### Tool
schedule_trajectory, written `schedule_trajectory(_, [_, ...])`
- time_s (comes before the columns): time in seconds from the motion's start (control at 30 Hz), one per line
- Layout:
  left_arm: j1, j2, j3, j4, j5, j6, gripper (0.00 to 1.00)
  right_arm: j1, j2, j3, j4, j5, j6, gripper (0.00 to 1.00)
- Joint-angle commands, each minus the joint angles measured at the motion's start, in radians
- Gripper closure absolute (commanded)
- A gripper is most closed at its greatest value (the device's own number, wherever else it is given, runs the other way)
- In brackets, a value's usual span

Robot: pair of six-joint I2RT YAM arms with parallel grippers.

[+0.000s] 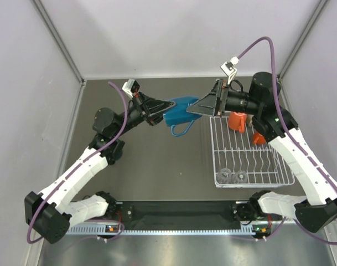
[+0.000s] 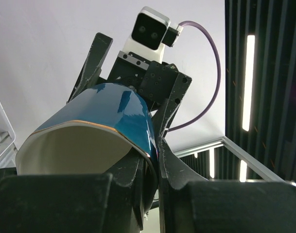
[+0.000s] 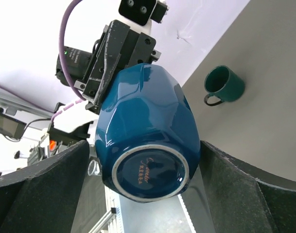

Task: Load the cups into the dish rack

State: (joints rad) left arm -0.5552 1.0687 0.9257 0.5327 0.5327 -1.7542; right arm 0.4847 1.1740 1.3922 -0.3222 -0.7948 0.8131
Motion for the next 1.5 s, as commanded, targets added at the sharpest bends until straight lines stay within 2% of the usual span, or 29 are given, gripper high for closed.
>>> schedule_trajectory(0.0, [-0.006,-0.029,-0.001,0.181,-0.019,-0.040,1.00,0.032,-0.005,0.001,0.110,-0.026,0.026,0.09])
schedule_trajectory(0.4, [-0.012,-0.027,-0.018,0.199,-0.008,-0.045,1.00,0.049,0.018,-0.002,0.132,-0.007,0.061,0.12])
schedule_trajectory(0.63, [-0.018,-0.030,-0.018,0.202,0.006,-0.019,1.00,0.052,0.026,-0.005,0.152,-0.007,0.090,0.07])
schedule_trajectory(0.73, [-0.018,-0.030,-0.022,0.200,0.004,-0.007,1.00,0.055,0.029,-0.013,0.163,-0.012,0.106,0.11])
schedule_trajectory(0.83, [-0.020,-0.024,-0.013,0.207,0.019,0.008,1.00,0.058,0.030,-0.033,0.186,-0.021,0.133,0.22])
schedule_trajectory(0.87, [-0.020,-0.023,-0.005,0.205,0.023,0.013,1.00,0.060,0.029,-0.038,0.205,-0.023,0.139,0.33])
schedule_trajectory(0.93, [-0.020,-0.019,0.002,0.196,0.033,0.027,1.00,0.061,0.026,-0.050,0.219,-0.029,0.155,0.48])
schedule_trajectory(0.97, [-0.022,-0.019,0.005,0.191,0.036,0.033,1.00,0.063,0.026,-0.053,0.227,-0.030,0.159,0.66])
schedule_trajectory(1.03, [-0.022,-0.023,0.009,0.161,0.044,0.068,1.00,0.065,0.023,-0.058,0.230,-0.029,0.155,0.85])
schedule_trajectory(1.07, [-0.020,-0.026,0.013,0.136,0.049,0.091,0.99,0.063,0.024,-0.056,0.227,-0.029,0.150,1.00])
schedule_trajectory(1.1, [-0.022,-0.035,0.019,0.050,0.052,0.117,0.81,0.063,0.026,-0.055,0.210,-0.029,0.144,1.00])
schedule_trajectory(1.13, [-0.022,-0.041,0.027,0.008,0.050,0.169,0.68,0.061,0.024,-0.055,0.206,-0.023,0.135,1.00])
schedule_trajectory(1.2, [-0.022,-0.062,0.027,-0.066,0.029,0.208,0.47,0.063,0.019,-0.058,0.186,-0.015,0.129,1.00])
schedule_trajectory(1.23, [-0.019,-0.070,0.016,-0.101,0.027,0.231,0.30,0.061,0.016,-0.059,0.172,-0.001,0.112,1.00])
schedule_trajectory(1.27, [-0.017,-0.082,0.009,-0.131,0.029,0.260,0.21,0.058,0.009,-0.061,0.151,0.012,0.097,1.00])
schedule_trajectory(1.3, [-0.015,-0.088,0.009,-0.131,0.030,0.260,0.21,0.054,0.004,-0.061,0.150,0.012,0.097,1.00])
schedule_trajectory(1.33, [-0.015,-0.095,0.009,-0.192,0.032,0.294,0.13,0.048,0.000,-0.065,0.132,0.019,0.086,1.00])
schedule_trajectory(1.4, [-0.014,-0.118,0.013,-0.268,0.024,0.356,0.08,0.019,-0.016,-0.079,0.109,0.026,0.074,1.00])
schedule_trajectory(1.47, [-0.009,-0.136,0.027,-0.437,0.001,0.409,0.05,-0.021,-0.031,-0.088,0.056,0.034,0.045,1.00])
